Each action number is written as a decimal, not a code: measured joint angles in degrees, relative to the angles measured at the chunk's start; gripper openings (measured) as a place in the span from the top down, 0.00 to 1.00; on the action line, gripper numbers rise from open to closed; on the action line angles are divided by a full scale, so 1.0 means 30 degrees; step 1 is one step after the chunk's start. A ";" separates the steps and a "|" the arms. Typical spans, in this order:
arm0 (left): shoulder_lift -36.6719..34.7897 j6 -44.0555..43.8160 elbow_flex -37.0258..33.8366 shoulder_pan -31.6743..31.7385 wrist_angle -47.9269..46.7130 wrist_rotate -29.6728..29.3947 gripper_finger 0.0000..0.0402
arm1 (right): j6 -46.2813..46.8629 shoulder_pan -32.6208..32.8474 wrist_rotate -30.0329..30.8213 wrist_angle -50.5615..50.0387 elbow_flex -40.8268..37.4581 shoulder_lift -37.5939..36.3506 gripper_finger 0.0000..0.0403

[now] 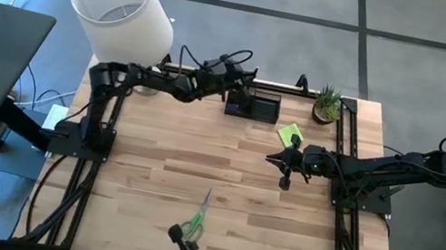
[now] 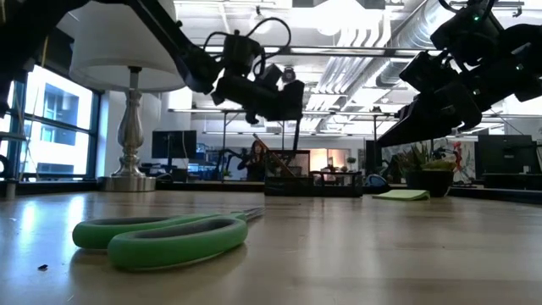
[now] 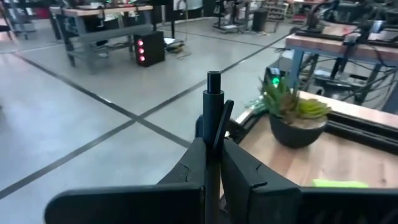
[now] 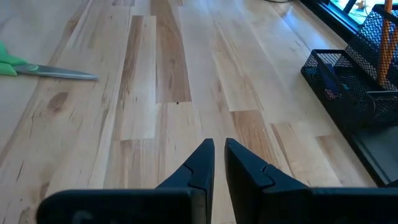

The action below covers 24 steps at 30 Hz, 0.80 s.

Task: Pick and place office supplies into organizer
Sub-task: Put the black pen into the black desk organizer

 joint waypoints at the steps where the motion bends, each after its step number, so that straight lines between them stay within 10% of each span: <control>1: 0.0142 -0.0012 0.0000 0.0000 0.0168 -0.0124 0.98 | -0.0001 0.0000 0.0005 0.0004 0.0000 0.0000 0.93; 14: 0.0900 -0.1207 0.0007 0.0000 0.0438 -0.0329 0.97 | -0.0044 0.0000 -0.0089 -0.0003 0.0000 0.0000 0.93; 24: 0.0900 -0.1304 0.0007 0.0386 0.0365 -0.0160 0.69 | -0.0044 0.0000 -0.0089 -0.0010 0.0000 0.0000 0.93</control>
